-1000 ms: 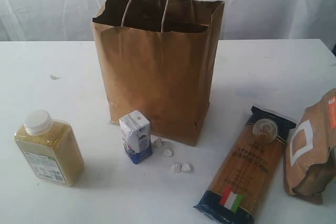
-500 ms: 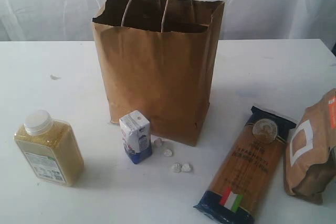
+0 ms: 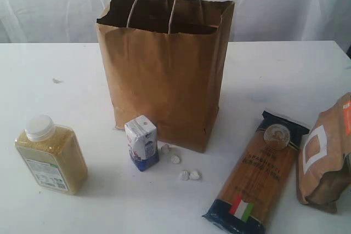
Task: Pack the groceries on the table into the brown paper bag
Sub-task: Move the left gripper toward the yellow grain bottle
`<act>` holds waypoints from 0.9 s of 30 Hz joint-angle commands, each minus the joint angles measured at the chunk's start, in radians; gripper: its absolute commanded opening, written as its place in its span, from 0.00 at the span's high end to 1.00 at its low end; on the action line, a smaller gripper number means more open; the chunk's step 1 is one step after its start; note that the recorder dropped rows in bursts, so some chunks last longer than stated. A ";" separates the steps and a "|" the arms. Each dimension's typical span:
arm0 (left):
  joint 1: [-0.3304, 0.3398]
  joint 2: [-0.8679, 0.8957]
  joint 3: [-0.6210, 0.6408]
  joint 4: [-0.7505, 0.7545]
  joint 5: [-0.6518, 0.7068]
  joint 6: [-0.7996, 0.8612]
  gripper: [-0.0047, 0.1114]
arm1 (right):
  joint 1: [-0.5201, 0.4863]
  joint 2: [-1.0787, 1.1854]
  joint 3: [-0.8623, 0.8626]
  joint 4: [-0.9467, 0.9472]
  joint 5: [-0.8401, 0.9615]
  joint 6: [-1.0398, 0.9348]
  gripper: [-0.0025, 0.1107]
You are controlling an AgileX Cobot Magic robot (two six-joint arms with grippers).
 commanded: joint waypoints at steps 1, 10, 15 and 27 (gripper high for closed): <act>-0.002 -0.009 0.004 -0.070 0.012 -0.135 0.96 | -0.005 -0.006 0.004 -0.002 -0.009 0.004 0.98; -0.002 -0.009 0.004 -0.098 -0.047 -0.146 0.96 | -0.005 -0.006 0.004 -0.002 -0.012 0.004 0.98; -0.002 -0.009 -0.040 -0.098 -0.024 -0.144 0.96 | -0.005 -0.006 0.004 -0.002 -0.012 0.004 0.98; -0.057 0.479 -0.913 -0.020 1.161 0.731 0.94 | -0.005 -0.006 0.004 -0.002 -0.010 0.004 0.98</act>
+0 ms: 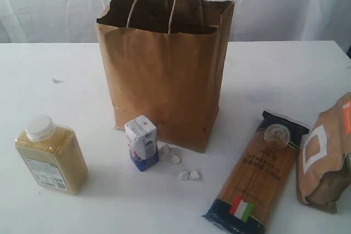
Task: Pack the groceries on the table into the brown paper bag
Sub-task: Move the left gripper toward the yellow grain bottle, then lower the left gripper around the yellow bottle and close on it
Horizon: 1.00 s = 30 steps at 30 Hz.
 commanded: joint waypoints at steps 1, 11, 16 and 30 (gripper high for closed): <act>-0.037 0.190 -0.097 0.024 0.092 0.160 0.90 | -0.005 -0.006 0.004 -0.002 -0.010 0.004 0.98; -0.039 0.701 -0.097 0.241 0.003 0.314 0.16 | -0.005 -0.006 0.004 -0.002 -0.010 0.004 0.98; -0.039 0.777 -0.097 0.241 -0.004 0.405 0.16 | -0.005 -0.006 0.004 -0.002 -0.013 0.004 0.98; -0.036 0.820 -0.003 0.319 -0.187 0.460 0.16 | -0.005 -0.006 0.004 -0.002 -0.010 0.020 0.98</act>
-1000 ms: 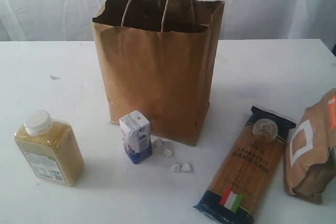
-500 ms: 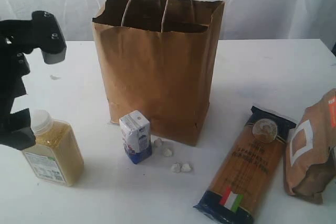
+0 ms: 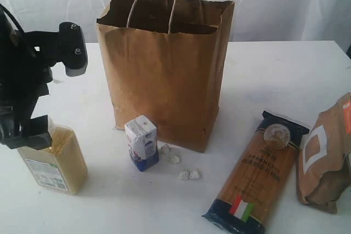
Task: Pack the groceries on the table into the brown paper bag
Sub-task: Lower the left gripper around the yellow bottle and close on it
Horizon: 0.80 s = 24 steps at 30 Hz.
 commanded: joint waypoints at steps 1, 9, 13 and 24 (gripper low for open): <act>-0.002 -0.001 0.095 0.043 -0.057 0.005 0.16 | -0.005 -0.006 0.004 -0.002 -0.010 0.006 0.98; -0.002 -0.001 0.230 0.068 -0.226 -0.016 0.16 | -0.005 -0.006 0.004 -0.002 -0.010 0.006 0.98; -0.002 -0.001 0.257 0.080 -0.289 -0.026 0.16 | -0.005 -0.006 0.004 -0.002 -0.010 0.006 0.98; -0.002 -0.001 0.362 0.151 -0.372 -0.076 0.38 | -0.005 -0.006 0.004 -0.002 -0.010 0.006 0.98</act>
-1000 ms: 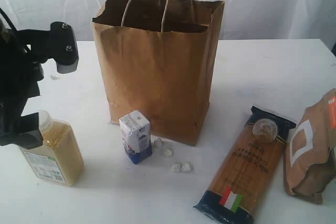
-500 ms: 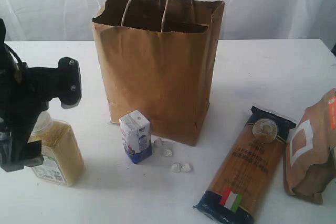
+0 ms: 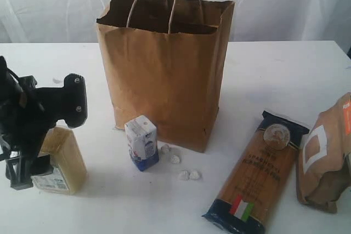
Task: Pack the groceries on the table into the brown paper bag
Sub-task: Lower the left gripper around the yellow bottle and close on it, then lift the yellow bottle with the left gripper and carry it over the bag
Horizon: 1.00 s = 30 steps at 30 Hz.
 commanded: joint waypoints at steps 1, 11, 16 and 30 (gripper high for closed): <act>-0.002 -0.002 0.053 0.053 0.001 -0.059 0.47 | -0.005 -0.006 0.004 -0.002 -0.010 0.002 0.98; -0.002 -0.058 -0.048 0.099 0.092 -0.262 0.96 | -0.005 -0.006 0.004 -0.002 -0.013 0.002 0.98; -0.002 -0.090 -0.211 0.073 0.264 -0.266 0.96 | -0.005 -0.006 0.004 -0.002 -0.013 0.002 0.98; -0.002 -0.143 -0.845 -0.035 0.416 -0.426 0.96 | -0.005 -0.006 0.004 -0.002 -0.011 0.002 0.98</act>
